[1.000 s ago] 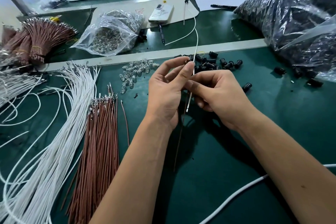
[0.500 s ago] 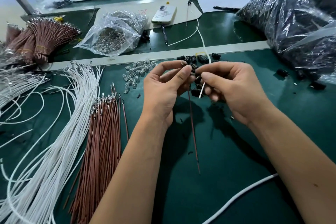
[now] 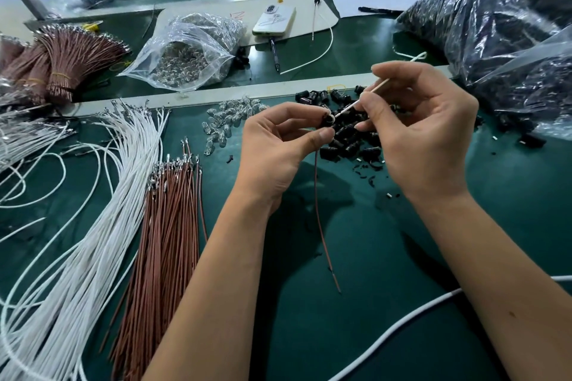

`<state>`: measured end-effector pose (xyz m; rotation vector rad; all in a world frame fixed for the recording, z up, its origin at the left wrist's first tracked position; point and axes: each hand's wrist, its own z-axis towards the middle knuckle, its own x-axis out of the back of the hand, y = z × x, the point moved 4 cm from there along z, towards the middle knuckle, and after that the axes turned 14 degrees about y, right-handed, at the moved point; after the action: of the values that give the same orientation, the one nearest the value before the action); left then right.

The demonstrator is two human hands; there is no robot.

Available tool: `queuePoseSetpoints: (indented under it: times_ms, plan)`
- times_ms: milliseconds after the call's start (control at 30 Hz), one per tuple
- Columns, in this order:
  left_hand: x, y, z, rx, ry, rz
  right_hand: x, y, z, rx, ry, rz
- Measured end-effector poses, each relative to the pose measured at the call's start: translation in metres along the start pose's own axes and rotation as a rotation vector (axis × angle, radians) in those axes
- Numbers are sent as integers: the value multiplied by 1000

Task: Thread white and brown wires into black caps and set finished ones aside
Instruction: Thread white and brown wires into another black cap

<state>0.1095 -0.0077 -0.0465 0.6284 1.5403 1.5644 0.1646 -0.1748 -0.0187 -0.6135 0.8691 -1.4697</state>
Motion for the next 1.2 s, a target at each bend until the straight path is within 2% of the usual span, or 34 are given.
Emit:
queuePoseSetpoints:
  times_ms: [633, 1200]
  plan:
    - [-2, -1, -1, 27, -13, 24, -2, 4, 0, -10, -48, 30]
    - [-3, -1, -1, -19, -26, 107, -4, 15, 1, -79, -169, -24]
